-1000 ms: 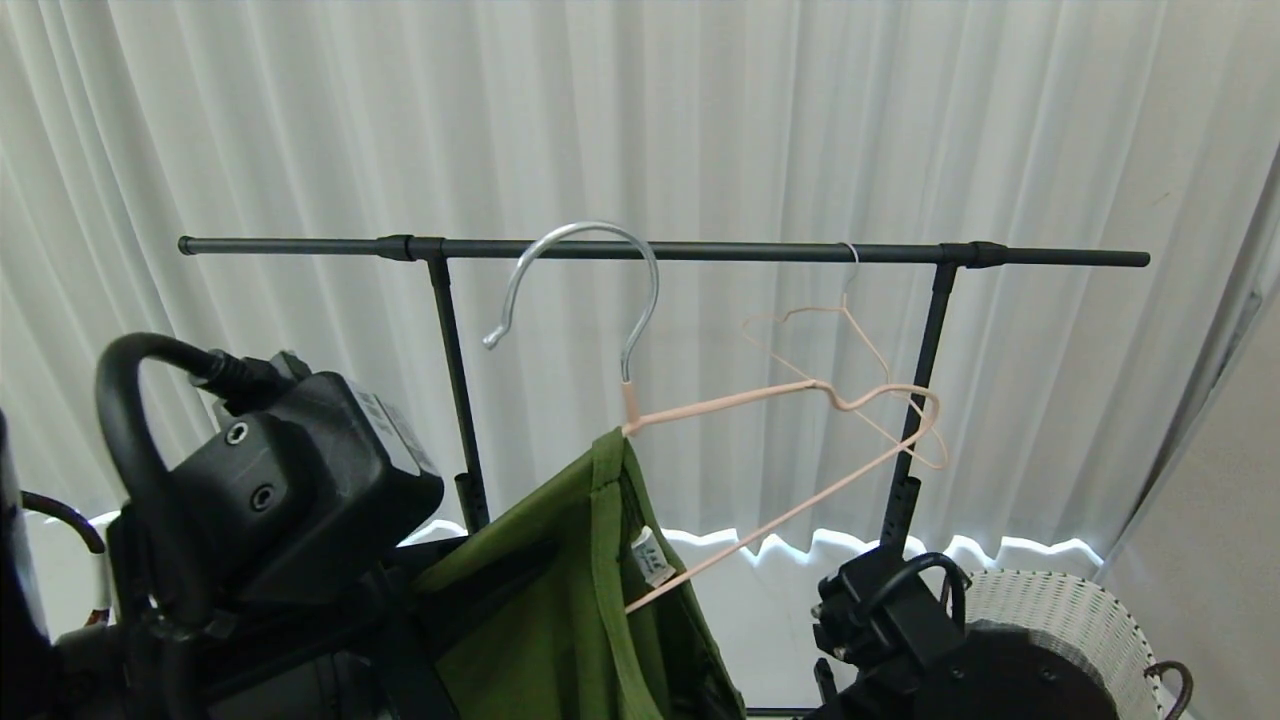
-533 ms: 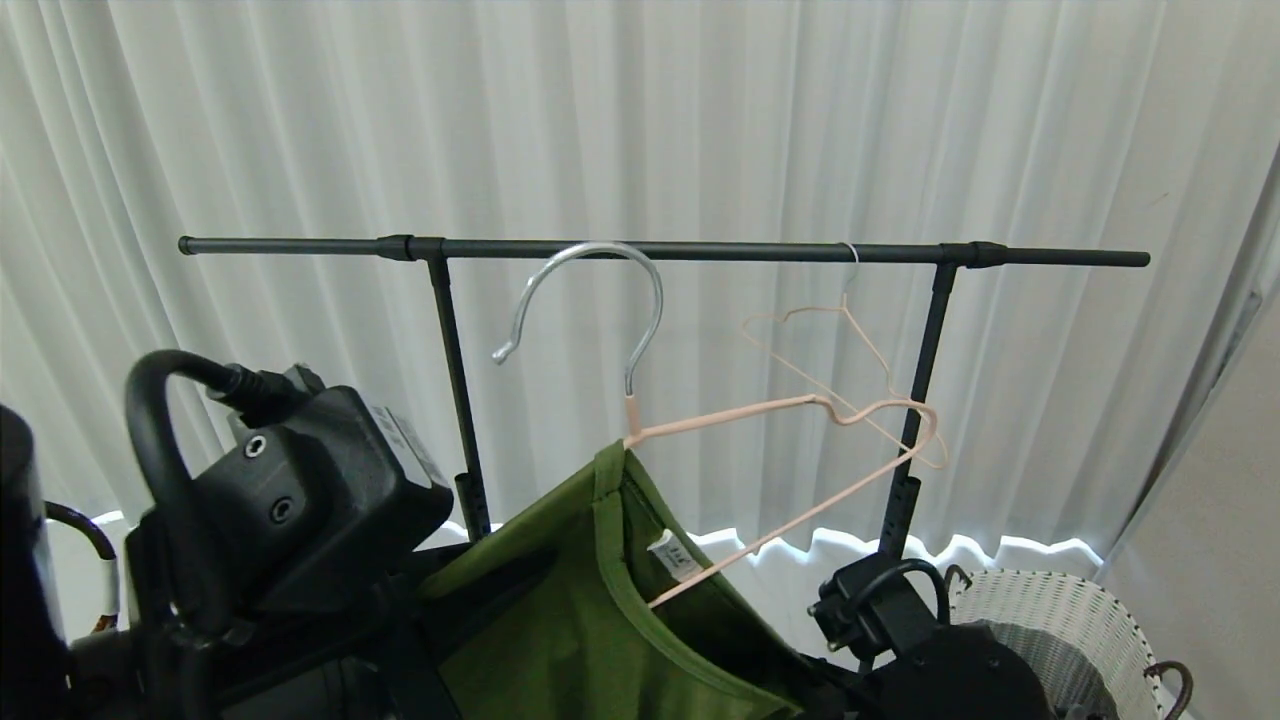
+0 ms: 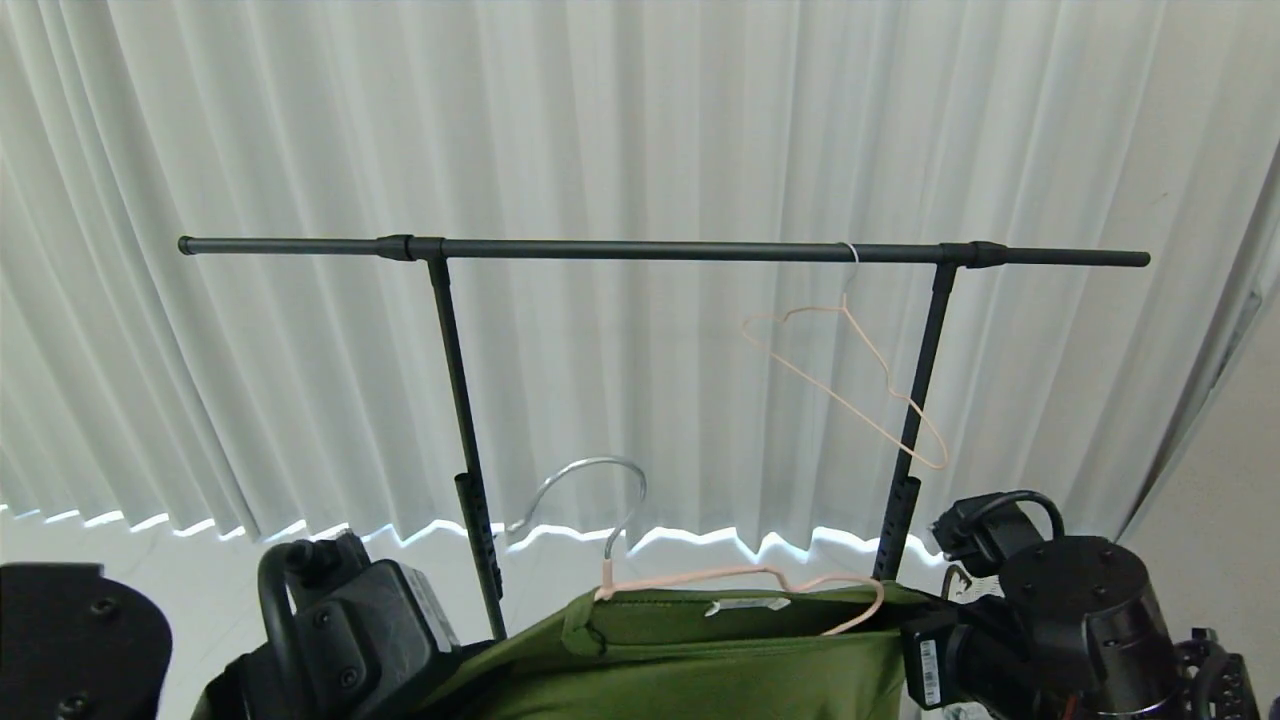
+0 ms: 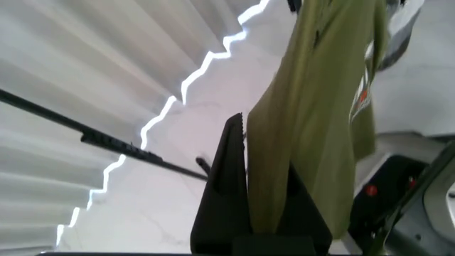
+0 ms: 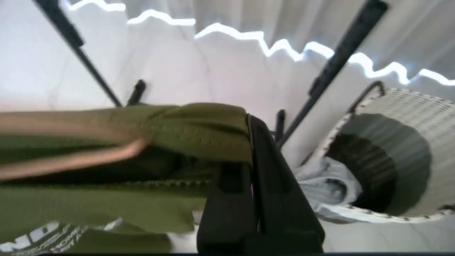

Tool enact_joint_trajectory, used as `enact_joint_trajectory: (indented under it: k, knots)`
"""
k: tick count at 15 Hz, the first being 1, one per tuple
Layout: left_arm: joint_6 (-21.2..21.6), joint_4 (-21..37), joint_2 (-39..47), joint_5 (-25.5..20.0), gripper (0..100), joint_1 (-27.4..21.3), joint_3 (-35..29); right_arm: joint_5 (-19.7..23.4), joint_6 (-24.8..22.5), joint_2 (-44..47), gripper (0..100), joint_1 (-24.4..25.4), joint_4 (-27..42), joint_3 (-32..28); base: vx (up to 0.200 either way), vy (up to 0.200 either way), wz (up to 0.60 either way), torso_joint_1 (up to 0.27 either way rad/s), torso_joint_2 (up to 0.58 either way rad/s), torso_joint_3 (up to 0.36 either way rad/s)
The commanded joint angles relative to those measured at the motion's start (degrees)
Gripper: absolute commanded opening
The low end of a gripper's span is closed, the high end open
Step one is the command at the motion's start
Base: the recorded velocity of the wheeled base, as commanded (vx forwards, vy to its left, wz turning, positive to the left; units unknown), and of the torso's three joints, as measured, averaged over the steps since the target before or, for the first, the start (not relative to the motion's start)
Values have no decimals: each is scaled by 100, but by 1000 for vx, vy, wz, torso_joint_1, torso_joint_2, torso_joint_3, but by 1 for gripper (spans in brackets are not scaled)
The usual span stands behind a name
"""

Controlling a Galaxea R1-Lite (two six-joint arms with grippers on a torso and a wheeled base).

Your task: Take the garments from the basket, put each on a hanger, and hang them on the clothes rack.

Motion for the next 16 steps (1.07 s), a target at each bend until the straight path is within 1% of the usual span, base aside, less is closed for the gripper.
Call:
enact_joint_trajectory:
  k: [1, 2, 5, 8, 9, 10, 12, 13, 15, 16]
  knots:
    - [16, 1, -43, -3, 0, 3, 352, -13, -65, -217, 0, -114, 2, 30, 0, 0, 0, 0, 0, 0]
    - [16, 1, -35, 6, 0, 3, 422, -5, -109, -287, 0, -105, 2, 21, 0, 0, 0, 0, 0, 0]
    - [25, 9, 168, 41, 0, 20, 501, 145, -610, -806, 0, 71, 19, 30, 0, 0, 0, 0, 0, 0]
    - [-37, -43, 335, 208, 0, 20, 396, 215, -847, -1202, 0, 492, 204, 74, 0, 0, 0, 0, 0, 0]
    - [-37, -201, 335, 208, 0, 20, 378, 294, -847, -1404, 0, 809, 599, 57, 0, 0, 0, 0, 0, 0]
    - [-37, -272, 335, 199, 0, 20, 396, 382, -856, -1500, 100, 976, 731, 65, 0, 0, 0, 0, 0, 0]
    - [-45, -342, 326, 182, 0, 11, 422, 602, -961, -1685, 100, 1239, 784, 74, 0, 0, 0, 0, 0, 0]
    - [-37, -342, 317, 182, 0, -6, 448, 751, -1128, -1755, 100, 1301, 793, 74, 0, 0, 0, 0, 0, 0]
    - [-28, -342, 282, 155, 0, -199, 483, 1252, -1621, -1887, 100, 1310, 793, 74, 0, 0, 0, 0, 0, 0]
    - [-28, -386, 273, 94, 0, -349, 483, 1700, -1972, -1931, 100, 1301, 793, 57, 0, 0, 0, 0, 0, 0]
